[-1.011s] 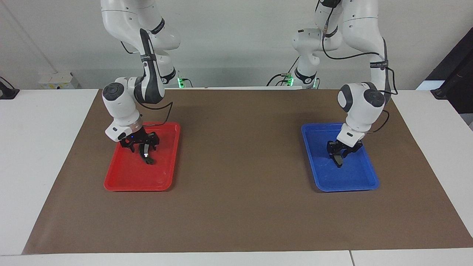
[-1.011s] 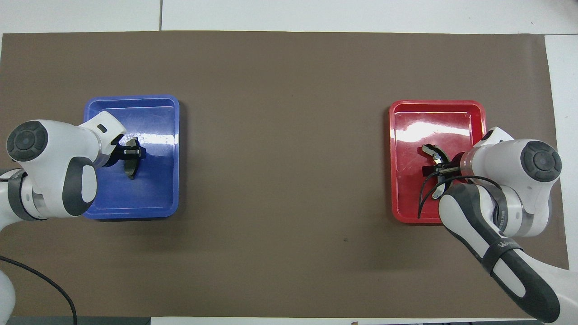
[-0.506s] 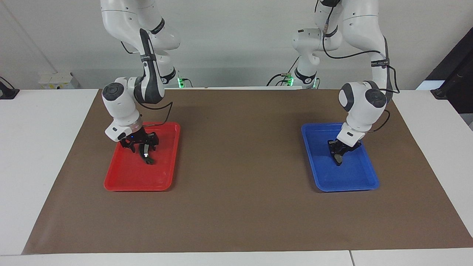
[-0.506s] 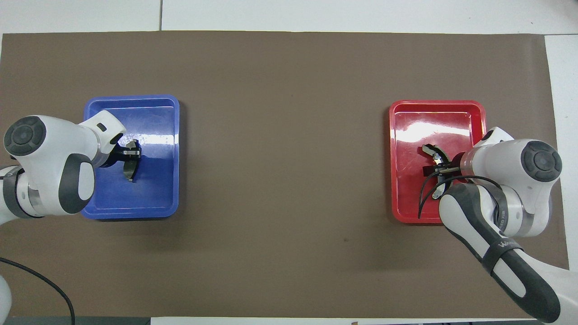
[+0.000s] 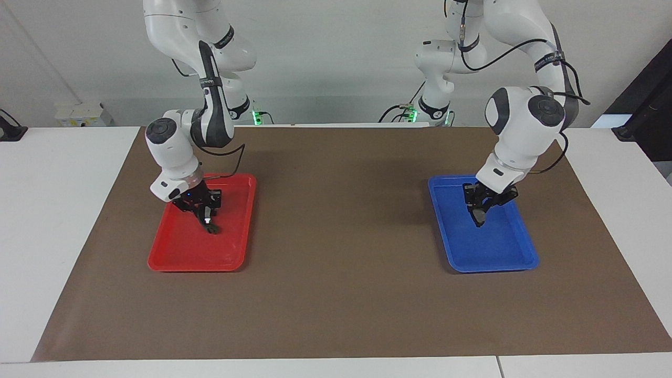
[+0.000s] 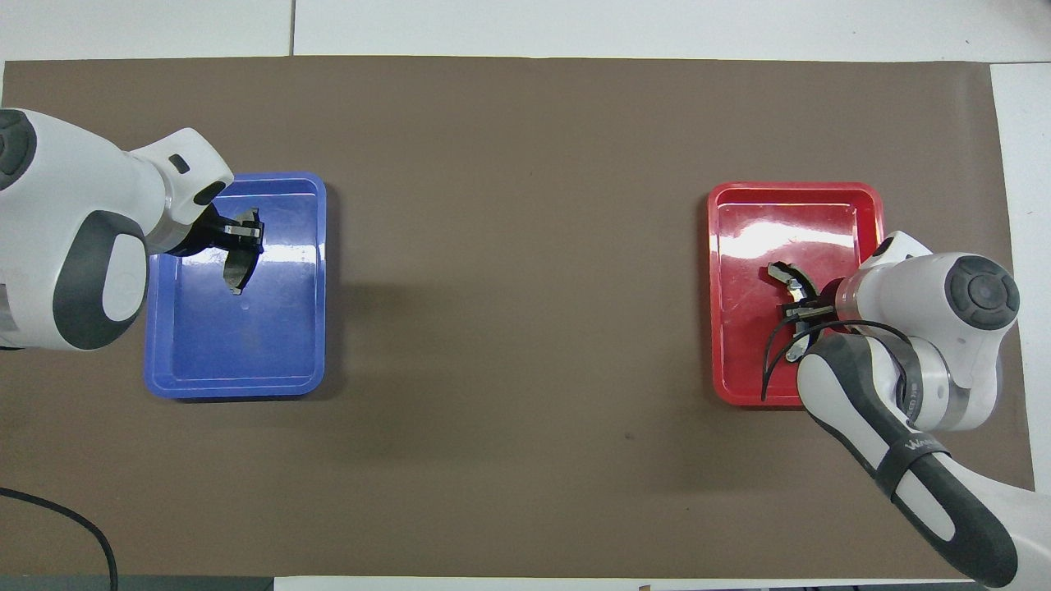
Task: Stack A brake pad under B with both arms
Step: 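Lift both pads and carry them toward the table center between the trays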
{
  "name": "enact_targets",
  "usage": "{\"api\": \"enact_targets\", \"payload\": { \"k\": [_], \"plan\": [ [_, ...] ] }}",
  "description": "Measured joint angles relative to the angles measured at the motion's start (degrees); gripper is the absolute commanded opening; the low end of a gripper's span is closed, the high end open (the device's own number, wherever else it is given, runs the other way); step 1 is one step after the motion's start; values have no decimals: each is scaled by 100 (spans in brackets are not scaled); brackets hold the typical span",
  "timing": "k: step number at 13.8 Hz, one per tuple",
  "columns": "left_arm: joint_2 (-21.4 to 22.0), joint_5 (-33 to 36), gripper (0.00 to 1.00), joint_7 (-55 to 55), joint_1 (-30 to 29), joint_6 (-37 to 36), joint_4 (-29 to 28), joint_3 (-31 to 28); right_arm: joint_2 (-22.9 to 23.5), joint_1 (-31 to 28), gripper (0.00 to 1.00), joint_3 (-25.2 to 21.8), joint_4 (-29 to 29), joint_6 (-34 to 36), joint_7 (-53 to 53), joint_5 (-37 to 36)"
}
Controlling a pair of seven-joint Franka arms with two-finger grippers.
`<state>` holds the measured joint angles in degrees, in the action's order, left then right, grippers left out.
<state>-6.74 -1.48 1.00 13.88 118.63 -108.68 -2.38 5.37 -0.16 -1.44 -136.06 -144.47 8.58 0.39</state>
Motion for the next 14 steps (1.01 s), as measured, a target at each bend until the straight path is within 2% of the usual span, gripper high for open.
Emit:
{"api": "enact_targets", "payload": {
  "k": [3,6,14],
  "plan": [
    [-10,-23,9,1223,748,65,47,14,1,5,0,2,52,123,0,0],
    [-167,-24,9,2682,1725,608,8,35,-2,13,0,9,412,673,1,0],
    [-1006,-24,9,3178,2565,2009,38,27,-139,-21,0,-36,1574,1944,188,3]
  ]
}}
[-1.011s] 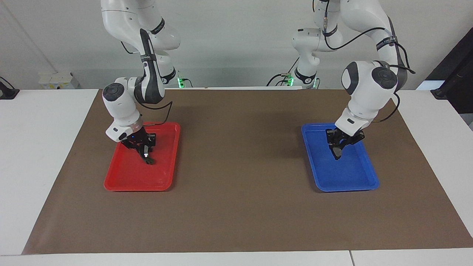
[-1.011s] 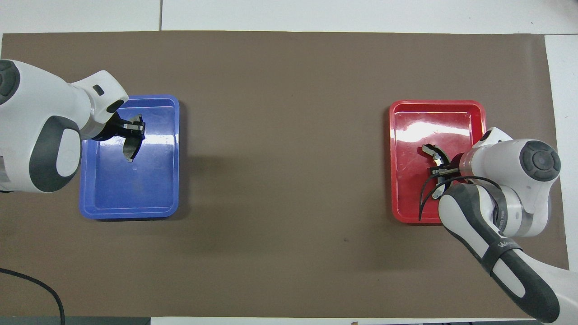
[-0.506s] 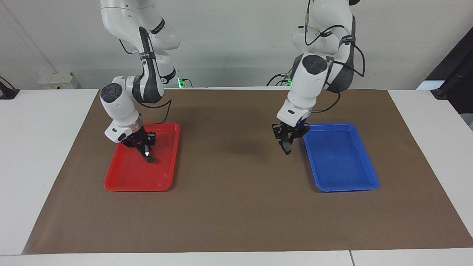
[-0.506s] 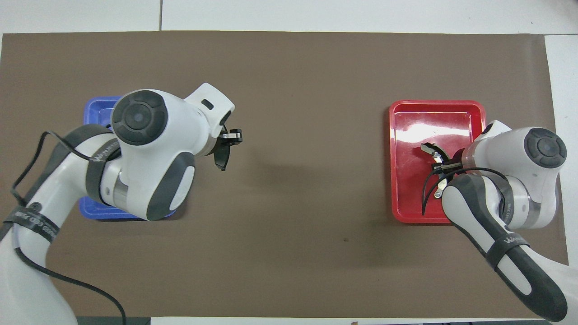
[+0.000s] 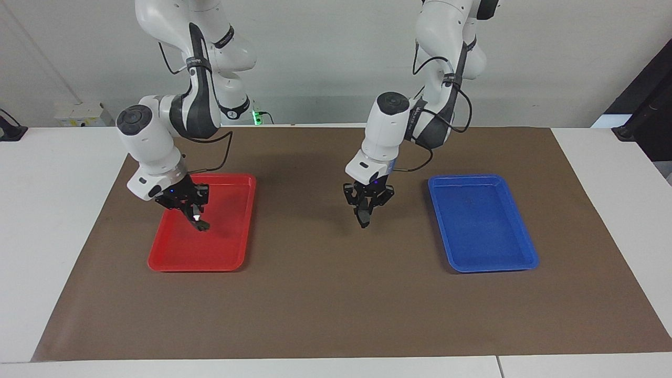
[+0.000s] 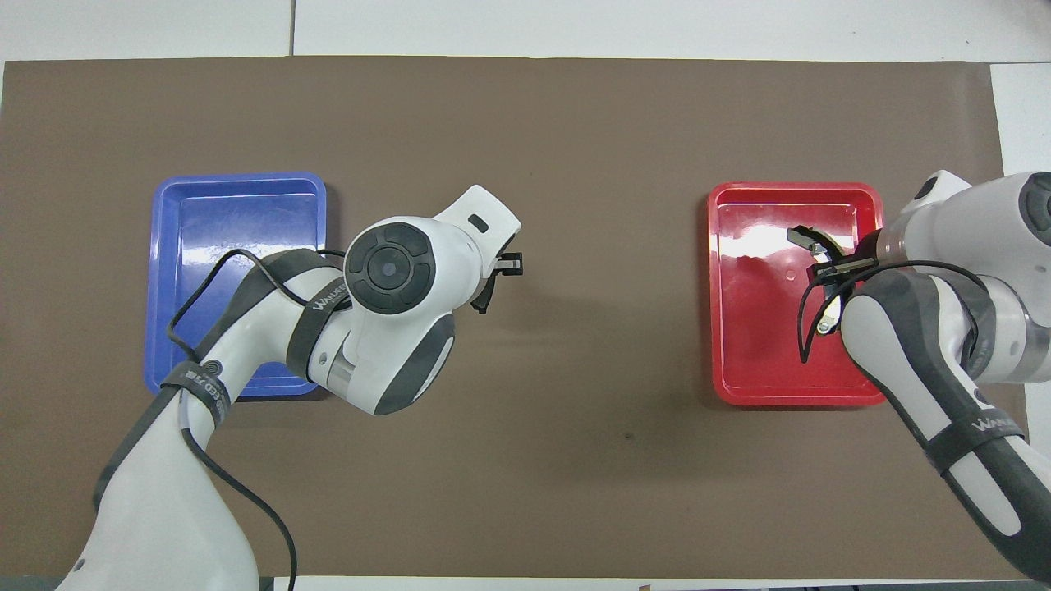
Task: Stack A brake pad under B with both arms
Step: 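Lift both pads and carry them toward the table center between the trays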
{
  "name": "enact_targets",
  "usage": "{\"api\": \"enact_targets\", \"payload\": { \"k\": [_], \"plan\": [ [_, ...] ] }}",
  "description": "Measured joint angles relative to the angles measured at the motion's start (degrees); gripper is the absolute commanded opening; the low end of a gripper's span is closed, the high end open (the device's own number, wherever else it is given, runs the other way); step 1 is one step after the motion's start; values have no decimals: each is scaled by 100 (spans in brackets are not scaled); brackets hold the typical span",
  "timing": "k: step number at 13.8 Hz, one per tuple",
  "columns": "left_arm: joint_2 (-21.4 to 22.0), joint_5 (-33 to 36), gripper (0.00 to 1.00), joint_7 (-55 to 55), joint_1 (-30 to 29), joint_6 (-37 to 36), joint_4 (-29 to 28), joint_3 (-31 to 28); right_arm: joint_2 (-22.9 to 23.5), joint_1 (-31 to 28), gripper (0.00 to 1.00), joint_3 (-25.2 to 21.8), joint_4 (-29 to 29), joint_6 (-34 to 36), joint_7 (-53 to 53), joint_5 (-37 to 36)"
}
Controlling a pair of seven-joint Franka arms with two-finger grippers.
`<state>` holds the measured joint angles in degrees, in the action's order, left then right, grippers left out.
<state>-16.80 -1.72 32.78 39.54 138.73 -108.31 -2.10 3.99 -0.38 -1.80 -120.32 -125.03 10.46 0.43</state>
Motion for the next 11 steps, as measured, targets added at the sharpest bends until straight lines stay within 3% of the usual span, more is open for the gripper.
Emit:
{"api": "enact_targets", "payload": {
  "k": [5,6,7,10,11],
  "plan": [
    [-610,3,9,16,145,651,28,-1,-415,10,0,4,710,1307,-497,11],
    [-680,3,13,16,167,701,32,-1,-454,21,0,26,892,1553,-596,13],
    [-724,3,26,16,186,746,34,-1,-474,35,0,58,1071,1765,-695,16],
    [-744,3,100,16,199,758,39,-12,-476,77,0,239,1263,1923,-1015,28],
    [-744,3,99,16,199,750,47,-26,-462,91,0,345,1262,1906,-1172,32]
  ]
}}
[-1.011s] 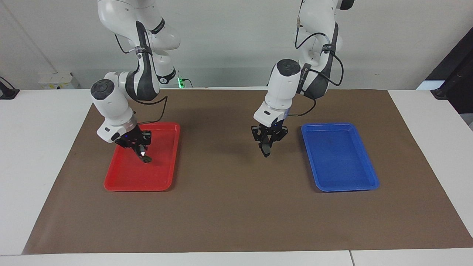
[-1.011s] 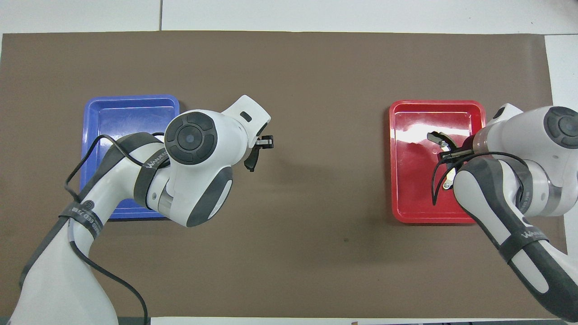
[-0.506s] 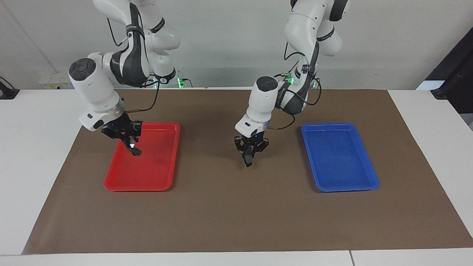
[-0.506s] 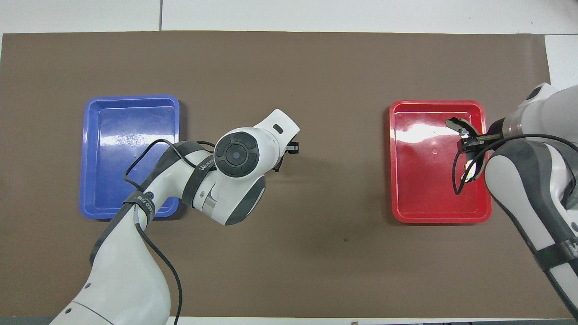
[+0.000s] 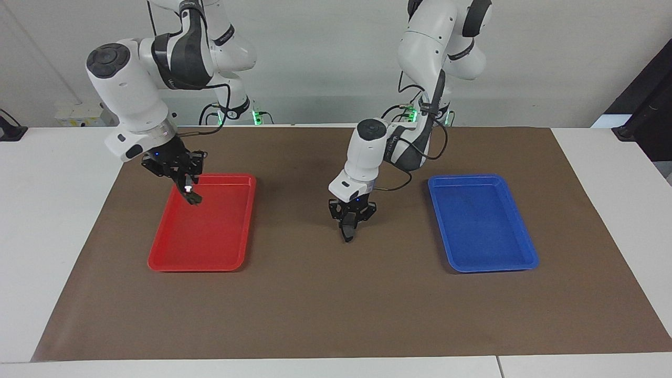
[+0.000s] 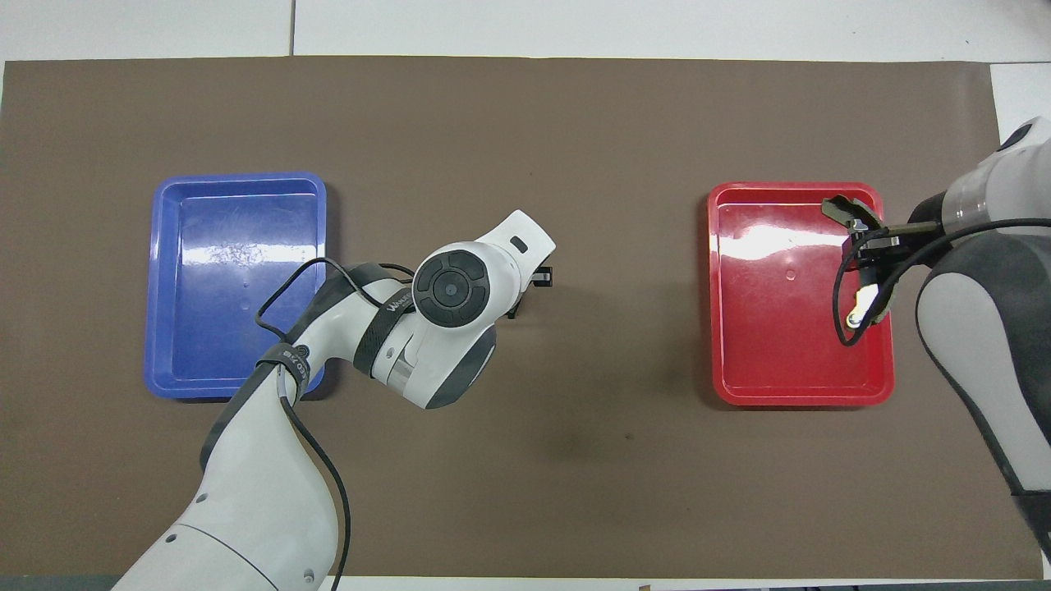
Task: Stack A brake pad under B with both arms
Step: 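Lift both pads and carry them toward the table center between the trays, then set the flat pad on the table with the left gripper and withdraw it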
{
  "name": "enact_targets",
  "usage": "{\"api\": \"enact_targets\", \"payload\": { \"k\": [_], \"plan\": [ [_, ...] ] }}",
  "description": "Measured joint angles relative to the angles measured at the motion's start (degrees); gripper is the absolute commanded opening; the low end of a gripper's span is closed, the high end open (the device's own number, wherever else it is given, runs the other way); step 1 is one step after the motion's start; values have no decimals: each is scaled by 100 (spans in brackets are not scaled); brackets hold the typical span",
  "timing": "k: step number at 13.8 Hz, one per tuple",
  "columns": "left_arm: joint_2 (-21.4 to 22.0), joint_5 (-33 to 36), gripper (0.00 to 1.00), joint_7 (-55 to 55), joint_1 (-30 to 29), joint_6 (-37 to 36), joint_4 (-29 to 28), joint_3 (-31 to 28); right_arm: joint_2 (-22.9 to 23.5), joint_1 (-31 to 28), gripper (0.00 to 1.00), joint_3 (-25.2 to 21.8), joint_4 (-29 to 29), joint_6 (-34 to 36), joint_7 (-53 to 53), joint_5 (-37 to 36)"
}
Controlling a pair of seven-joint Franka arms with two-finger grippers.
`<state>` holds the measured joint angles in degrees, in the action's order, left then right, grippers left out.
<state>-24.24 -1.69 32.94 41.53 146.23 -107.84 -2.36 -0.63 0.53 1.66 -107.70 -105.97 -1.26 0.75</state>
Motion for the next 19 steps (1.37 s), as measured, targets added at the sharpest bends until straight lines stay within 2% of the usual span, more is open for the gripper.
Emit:
{"api": "enact_targets", "payload": {
  "k": [2,4,7,10,13,16,19],
  "plan": [
    [25,0,99,0,-10,-158,57,-58,70,186,0,162,-1,-131,-377,3],
    [200,0,99,0,-99,-625,167,-123,221,506,0,195,-4,-351,-771,5],
    [820,9,99,-351,-519,-1667,258,-163,581,1046,0,215,-8,-831,-1483,7],
    [1440,11,99,-1499,-1192,-2627,290,-185,988,1565,0,231,40,-1248,-1965,8],
    [1753,10,99,-2517,-1905,-3541,510,-203,1629,2115,0,234,603,-1317,-2366,6],
    [1968,8,99,-3459,-2528,-4016,667,-211,2442,2490,0,232,1324,-1480,-2500,4],
    [2199,8,99,-4076,-3007,-4502,850,-213,2902,2619,0,230,1552,-1803,-2501,2]
  ]
}}
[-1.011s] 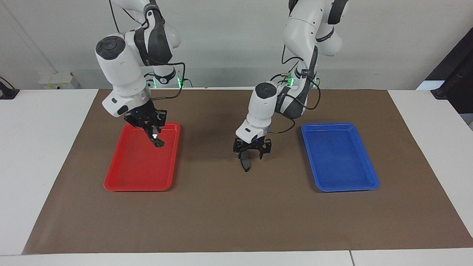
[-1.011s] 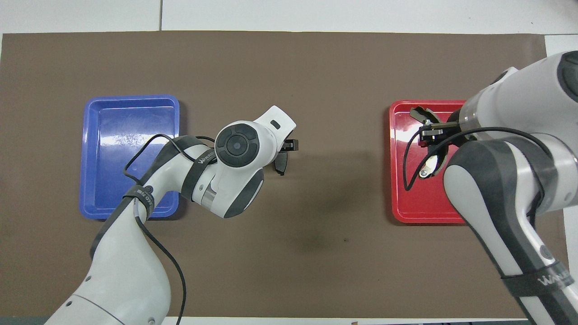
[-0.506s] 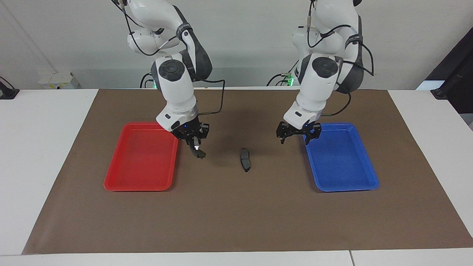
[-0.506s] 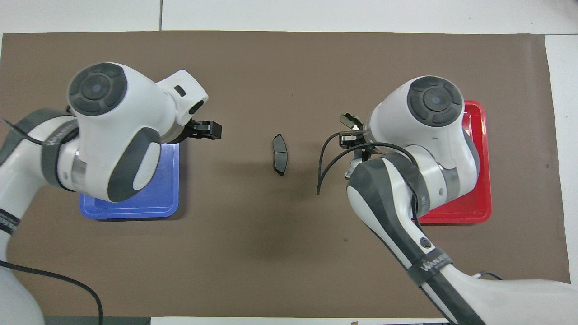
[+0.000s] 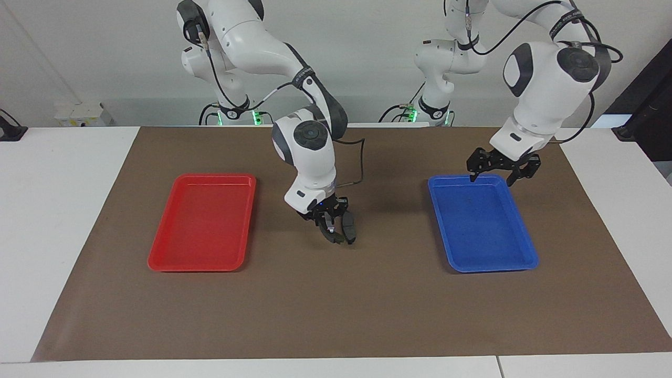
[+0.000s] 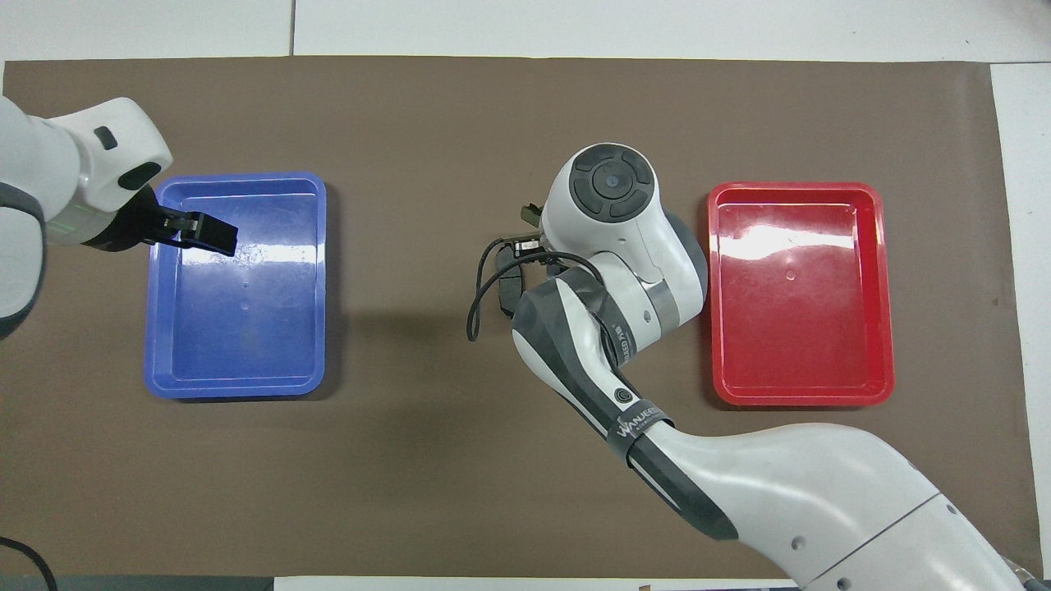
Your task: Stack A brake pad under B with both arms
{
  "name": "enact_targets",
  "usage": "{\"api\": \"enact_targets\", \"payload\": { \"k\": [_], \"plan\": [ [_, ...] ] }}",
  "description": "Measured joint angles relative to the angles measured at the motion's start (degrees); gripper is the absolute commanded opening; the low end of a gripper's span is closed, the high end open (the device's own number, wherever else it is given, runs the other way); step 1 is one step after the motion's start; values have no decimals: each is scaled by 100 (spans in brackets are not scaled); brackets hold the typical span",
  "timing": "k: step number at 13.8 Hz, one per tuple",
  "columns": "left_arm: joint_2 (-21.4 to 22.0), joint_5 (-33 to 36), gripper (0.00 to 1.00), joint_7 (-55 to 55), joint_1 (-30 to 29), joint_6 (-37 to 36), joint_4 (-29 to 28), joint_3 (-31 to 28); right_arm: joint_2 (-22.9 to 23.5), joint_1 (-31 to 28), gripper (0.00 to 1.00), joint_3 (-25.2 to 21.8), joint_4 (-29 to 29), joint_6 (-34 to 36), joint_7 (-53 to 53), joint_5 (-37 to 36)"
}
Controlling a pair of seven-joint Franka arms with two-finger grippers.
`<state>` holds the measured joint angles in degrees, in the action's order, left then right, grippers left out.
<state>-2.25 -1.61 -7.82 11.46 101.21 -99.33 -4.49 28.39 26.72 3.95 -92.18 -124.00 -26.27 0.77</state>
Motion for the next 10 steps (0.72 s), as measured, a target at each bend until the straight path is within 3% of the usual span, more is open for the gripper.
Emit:
{"api": "enact_targets", "payload": {
  "k": [4,10],
  "plan": [
    [33,2,99,-713,-583,-748,526,-1,177,191,0,-1,30,-278,-3,-33],
    [79,30,99,-793,-823,-1232,606,4,399,369,0,-2,19,-408,-47,-82]
  ]
}}
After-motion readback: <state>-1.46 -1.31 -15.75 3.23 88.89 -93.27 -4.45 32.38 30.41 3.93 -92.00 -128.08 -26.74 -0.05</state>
